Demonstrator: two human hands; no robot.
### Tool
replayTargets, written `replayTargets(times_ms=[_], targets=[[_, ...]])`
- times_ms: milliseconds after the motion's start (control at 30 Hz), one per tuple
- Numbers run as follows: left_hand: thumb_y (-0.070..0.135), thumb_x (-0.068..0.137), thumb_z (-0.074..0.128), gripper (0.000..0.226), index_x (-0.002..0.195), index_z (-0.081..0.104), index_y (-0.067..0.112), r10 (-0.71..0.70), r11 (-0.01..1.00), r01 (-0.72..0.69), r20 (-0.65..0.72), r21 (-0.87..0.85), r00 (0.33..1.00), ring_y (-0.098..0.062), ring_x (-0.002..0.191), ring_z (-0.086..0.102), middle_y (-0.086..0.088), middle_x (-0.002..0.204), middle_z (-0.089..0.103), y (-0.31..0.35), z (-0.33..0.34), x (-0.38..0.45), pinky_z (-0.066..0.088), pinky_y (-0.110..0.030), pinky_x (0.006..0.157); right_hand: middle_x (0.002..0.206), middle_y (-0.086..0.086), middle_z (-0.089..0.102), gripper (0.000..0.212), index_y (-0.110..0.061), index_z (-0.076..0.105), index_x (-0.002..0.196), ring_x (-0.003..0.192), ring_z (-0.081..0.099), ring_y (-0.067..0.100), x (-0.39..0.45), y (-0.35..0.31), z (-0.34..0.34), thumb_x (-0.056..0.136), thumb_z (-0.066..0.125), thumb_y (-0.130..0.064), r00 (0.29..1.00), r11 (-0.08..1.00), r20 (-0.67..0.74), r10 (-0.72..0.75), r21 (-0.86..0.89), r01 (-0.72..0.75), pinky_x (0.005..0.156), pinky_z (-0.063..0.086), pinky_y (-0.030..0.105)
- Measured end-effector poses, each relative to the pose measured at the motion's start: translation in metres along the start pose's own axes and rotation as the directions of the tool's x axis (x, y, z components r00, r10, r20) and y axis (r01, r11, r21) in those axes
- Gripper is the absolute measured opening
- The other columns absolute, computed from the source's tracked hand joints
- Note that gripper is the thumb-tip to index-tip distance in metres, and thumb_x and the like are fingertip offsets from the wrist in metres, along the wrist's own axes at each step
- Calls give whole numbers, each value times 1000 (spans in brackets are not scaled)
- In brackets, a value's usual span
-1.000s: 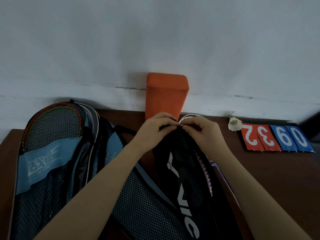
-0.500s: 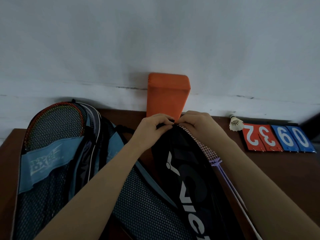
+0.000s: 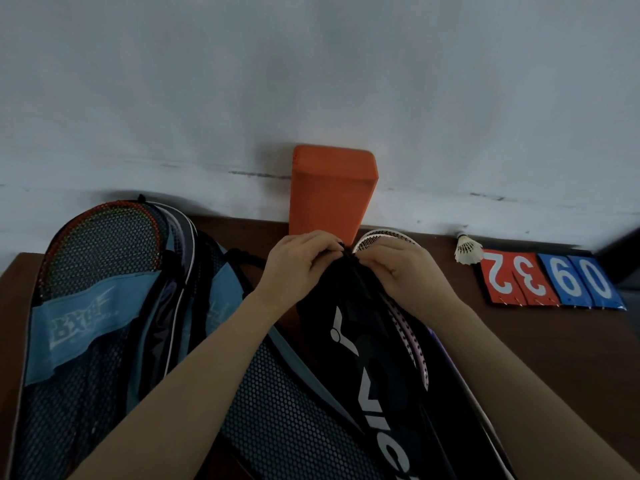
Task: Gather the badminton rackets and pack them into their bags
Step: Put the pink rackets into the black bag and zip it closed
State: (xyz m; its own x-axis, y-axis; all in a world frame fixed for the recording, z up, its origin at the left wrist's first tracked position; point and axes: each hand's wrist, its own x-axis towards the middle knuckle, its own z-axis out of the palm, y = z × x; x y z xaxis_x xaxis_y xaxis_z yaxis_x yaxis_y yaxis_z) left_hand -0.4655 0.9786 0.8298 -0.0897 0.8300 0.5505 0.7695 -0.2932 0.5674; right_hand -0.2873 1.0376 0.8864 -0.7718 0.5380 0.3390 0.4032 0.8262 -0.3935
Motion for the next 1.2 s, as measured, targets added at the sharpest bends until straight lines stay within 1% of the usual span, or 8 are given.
replayTargets(times_ms=[133, 267, 367, 567, 700, 900, 1067, 1200], targets=[[23, 86, 63, 15, 99, 60, 30, -237, 889, 329, 296, -317, 925, 7, 105, 53, 20, 111, 59, -2, -16, 6, 39, -15, 93, 86, -2, 68, 12, -9, 72, 89, 79, 63, 12, 7, 3, -7, 84, 61, -10, 1000, 988, 15, 24, 151, -26, 75, 51, 30], [51, 90, 48, 32, 121, 52, 43, -296, 812, 489, 497, -318, 816, 3, 113, 50, 21, 119, 57, -12, -16, 1, 41, -30, 103, 86, 0, 69, 12, -8, 72, 90, 78, 64, 12, 14, 3, -10, 84, 61, -9, 999, 985, 48, -22, 174, 14, 76, 51, 28], [63, 87, 33, 40, 123, 46, 53, -282, 893, 406, 459, -196, 842, 3, 116, 48, 28, 118, 57, -14, -6, -6, 31, -43, 109, 85, -3, 68, 11, -10, 72, 89, 78, 64, 10, 14, 7, -4, 84, 63, -7, 999, 983, 43, -13, 184, 5, 75, 51, 27], [51, 94, 36, 34, 127, 46, 49, -321, 850, 458, 435, -259, 841, -9, 126, 41, 27, 121, 55, -23, -2, -14, 21, -46, 113, 80, -13, 61, 10, -9, 73, 86, 73, 54, -12, 30, 13, 2, 81, 65, -5, 994, 987, 111, 6, 157, -24, 74, 41, 5], [32, 99, 40, 30, 124, 55, 32, -249, 795, 452, 462, -404, 851, -9, 103, 59, 11, 109, 66, -19, -2, -15, 40, -34, 101, 81, -6, 66, 10, -7, 73, 84, 77, 52, -6, 45, 13, 8, 80, 65, -4, 976, 990, 210, -60, 140, 30, 76, 36, 0], [26, 96, 42, 33, 127, 53, 22, -221, 961, 262, 319, -93, 922, 13, 105, 42, 23, 113, 52, -36, 6, -25, 17, -33, 112, 83, -4, 68, 10, -11, 73, 87, 77, 59, 4, 38, 19, 6, 82, 64, -9, 977, 987, 209, -36, 160, 2, 76, 46, 14], [15, 94, 51, 32, 125, 54, 22, -250, 927, 316, 291, -205, 923, 11, 108, 43, 16, 115, 54, -36, 7, -25, 15, -26, 110, 81, -5, 69, 11, -11, 73, 87, 76, 61, 5, 19, 18, -5, 81, 65, -7, 984, 990, 173, -32, 140, 8, 73, 50, 23], [14, 93, 52, 33, 123, 49, 30, -374, 872, 421, 214, -249, 902, 6, 108, 49, 21, 114, 53, -46, -4, -20, 26, -40, 113, 79, -7, 68, 13, -11, 73, 87, 72, 64, 8, -15, 25, -19, 81, 62, -16, 994, 989, 106, 29, 144, -44, 63, 55, 37]])
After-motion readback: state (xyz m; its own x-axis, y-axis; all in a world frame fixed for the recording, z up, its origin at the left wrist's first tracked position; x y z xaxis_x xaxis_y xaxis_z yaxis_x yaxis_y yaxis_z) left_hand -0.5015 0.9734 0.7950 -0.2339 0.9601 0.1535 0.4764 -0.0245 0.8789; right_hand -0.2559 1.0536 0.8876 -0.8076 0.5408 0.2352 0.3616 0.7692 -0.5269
